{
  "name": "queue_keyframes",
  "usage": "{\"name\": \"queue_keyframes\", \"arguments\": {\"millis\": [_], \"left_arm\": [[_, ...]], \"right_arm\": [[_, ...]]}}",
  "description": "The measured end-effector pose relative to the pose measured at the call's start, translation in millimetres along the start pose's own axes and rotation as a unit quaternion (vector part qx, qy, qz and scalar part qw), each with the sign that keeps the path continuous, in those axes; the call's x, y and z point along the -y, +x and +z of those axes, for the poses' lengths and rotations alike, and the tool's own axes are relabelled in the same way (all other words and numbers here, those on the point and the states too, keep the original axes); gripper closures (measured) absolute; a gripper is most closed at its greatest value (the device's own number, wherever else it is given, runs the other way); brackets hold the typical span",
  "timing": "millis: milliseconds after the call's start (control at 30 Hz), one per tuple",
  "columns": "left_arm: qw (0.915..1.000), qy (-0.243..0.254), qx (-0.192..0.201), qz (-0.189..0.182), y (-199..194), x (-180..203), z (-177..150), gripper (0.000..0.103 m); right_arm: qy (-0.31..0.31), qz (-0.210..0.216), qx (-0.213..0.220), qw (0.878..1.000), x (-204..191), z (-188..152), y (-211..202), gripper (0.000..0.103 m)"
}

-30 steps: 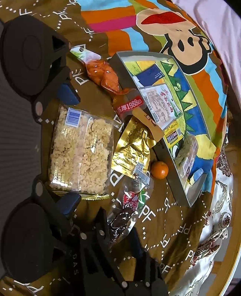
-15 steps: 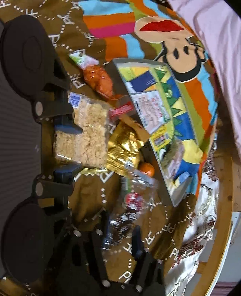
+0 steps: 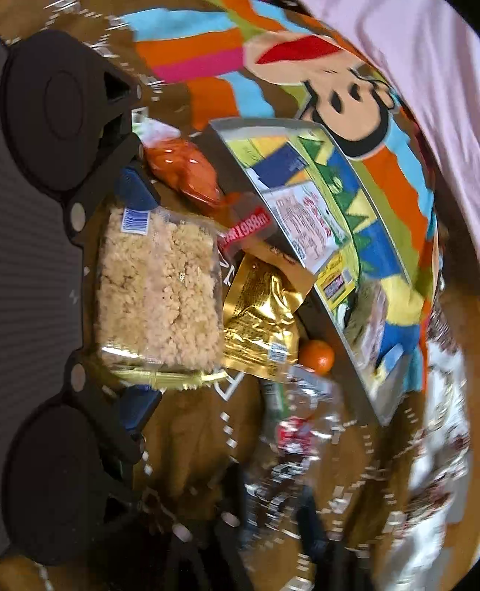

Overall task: Organize snacks
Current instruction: 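Close the right tool on the dark meat packet while the left tool approaches the rice-crisp bag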

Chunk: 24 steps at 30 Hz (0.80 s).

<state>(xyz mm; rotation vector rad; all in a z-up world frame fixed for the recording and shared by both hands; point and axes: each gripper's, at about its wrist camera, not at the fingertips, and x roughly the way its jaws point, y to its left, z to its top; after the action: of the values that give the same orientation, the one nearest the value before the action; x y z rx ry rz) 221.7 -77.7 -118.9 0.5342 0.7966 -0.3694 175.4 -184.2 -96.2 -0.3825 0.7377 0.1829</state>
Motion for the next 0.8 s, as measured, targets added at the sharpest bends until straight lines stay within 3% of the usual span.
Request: {"name": "queue_keyframes", "arguments": {"millis": [233, 400, 500, 667, 800], "left_arm": [[0.9994, -0.017, 0.01, -0.027, -5, -11, -2, 0.008], [0.999, -0.005, 0.021, -0.039, -17, -2, -4, 0.033], [0.9991, -0.011, 0.02, -0.035, -20, -1, -6, 0.034], [0.9997, -0.022, 0.004, -0.005, -19, -4, -8, 0.021], [0.9969, -0.075, -0.023, 0.009, -23, -17, -16, 0.021]], "right_arm": [[0.046, 0.023, -0.017, 0.999, 11, 1, 9, 0.054], [0.029, 0.021, -0.021, 0.999, 4, -3, 9, 0.054], [0.012, 0.015, -0.021, 1.0, -1, -5, 9, 0.054], [0.008, 0.014, -0.018, 1.0, -3, -7, 5, 0.054], [0.01, 0.017, -0.018, 1.0, -2, -6, 7, 0.054]]}}
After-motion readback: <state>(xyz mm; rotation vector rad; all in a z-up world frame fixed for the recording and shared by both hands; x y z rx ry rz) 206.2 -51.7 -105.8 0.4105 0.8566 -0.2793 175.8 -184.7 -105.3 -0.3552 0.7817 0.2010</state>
